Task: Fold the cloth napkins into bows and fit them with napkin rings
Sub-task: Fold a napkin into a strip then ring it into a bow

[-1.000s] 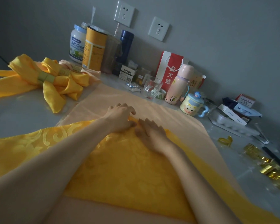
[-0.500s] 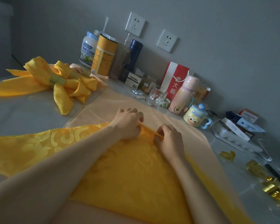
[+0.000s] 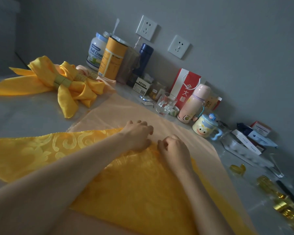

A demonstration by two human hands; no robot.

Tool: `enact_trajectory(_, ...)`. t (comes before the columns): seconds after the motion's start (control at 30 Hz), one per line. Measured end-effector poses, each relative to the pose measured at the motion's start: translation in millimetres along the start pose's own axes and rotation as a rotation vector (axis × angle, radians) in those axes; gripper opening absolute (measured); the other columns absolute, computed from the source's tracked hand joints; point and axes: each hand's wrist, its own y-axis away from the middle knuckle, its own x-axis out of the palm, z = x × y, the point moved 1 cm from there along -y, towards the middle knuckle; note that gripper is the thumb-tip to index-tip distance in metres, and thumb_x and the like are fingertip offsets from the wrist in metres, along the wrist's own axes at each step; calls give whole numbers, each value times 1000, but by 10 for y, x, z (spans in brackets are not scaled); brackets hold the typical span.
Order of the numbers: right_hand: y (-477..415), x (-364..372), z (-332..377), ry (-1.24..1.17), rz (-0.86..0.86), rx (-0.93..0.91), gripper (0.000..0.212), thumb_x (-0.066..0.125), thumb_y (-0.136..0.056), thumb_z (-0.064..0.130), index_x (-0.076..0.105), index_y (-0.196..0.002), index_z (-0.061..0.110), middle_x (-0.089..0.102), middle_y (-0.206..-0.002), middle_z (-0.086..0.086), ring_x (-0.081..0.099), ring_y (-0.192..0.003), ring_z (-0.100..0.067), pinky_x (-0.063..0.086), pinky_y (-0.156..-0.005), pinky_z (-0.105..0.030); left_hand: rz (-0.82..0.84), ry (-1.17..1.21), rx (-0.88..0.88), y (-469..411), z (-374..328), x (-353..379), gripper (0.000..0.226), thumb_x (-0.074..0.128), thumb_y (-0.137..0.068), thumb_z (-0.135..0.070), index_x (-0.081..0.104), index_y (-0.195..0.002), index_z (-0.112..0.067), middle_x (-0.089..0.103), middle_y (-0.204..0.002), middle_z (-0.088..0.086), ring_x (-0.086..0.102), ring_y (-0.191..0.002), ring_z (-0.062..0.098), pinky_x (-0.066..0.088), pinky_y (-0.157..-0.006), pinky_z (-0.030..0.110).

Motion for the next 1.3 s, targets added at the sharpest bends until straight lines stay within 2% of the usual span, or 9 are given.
enact_trajectory(0.13,16,154,53,-185,196,-106,33,34,-101,27,49,-125,11,51,-128,-2,45,-123,-23,34,-96,-31,147,-278,-36,23,-41,81,46,28,-100,-37,32,-142,-19,32,-146,6,26,-136,24,20,-109,56)
enact_trajectory(0.2,5,242,-5,-91,385,-69,49,21,-102,39,29,-145,17,28,-151,4,19,-143,-20,15,-113,-36,229,-262,-81,28,-33,94,53,22,-101,-39,17,-149,-18,11,-156,9,8,-144,27,7,-112,60)
enact_trajectory(0.3,-17,264,-142,-15,478,50,70,3,-92,60,14,-150,23,3,-159,5,-5,-146,-15,-4,-116,-42,235,-146,-142,31,16,64,58,14,-100,-48,10,-151,-20,-1,-158,6,-2,-145,23,-1,-115,53)
enact_trajectory(0.37,-11,222,-224,-73,443,103,59,11,-99,50,15,-150,22,3,-159,4,-3,-146,-13,-3,-116,-38,214,-114,-147,29,45,61,58,15,-99,-50,16,-150,-20,5,-158,7,1,-145,22,0,-116,51)
enact_trajectory(0.53,32,8,-335,-355,270,108,33,55,-92,26,58,-124,17,56,-131,1,49,-123,-12,34,-96,-17,55,-17,-28,-11,85,-86,44,37,-97,-47,52,-129,-21,44,-140,1,34,-132,21,26,-108,44)
enact_trajectory(0.63,43,-124,-319,-360,265,94,23,62,-85,18,71,-107,20,69,-108,4,61,-102,-8,43,-82,-17,52,160,-33,-33,80,-225,36,57,-90,-41,61,-119,-20,56,-125,-1,52,-114,19,42,-94,31)
enact_trajectory(0.83,36,-171,-237,-263,206,81,23,66,-81,16,71,-103,18,69,-104,3,60,-98,-11,41,-78,-17,167,150,-31,-62,108,-184,35,67,-84,-34,64,-116,-20,61,-116,-3,53,-96,13,42,-77,21)
enact_trajectory(1.13,70,-92,-201,-213,79,104,4,64,-79,19,61,-80,21,62,-78,7,59,-78,-16,48,-67,-30,32,14,26,-37,38,-68,21,55,-88,-28,61,-108,-24,60,-111,-4,56,-97,17,42,-74,26)
enact_trajectory(1.3,125,-52,-133,-117,18,7,23,65,-81,27,45,-72,22,52,-82,3,51,-74,-18,39,-61,-30,14,-10,91,54,-64,-150,20,55,-87,-17,52,-106,-22,56,-110,-1,55,-97,20,43,-78,30)
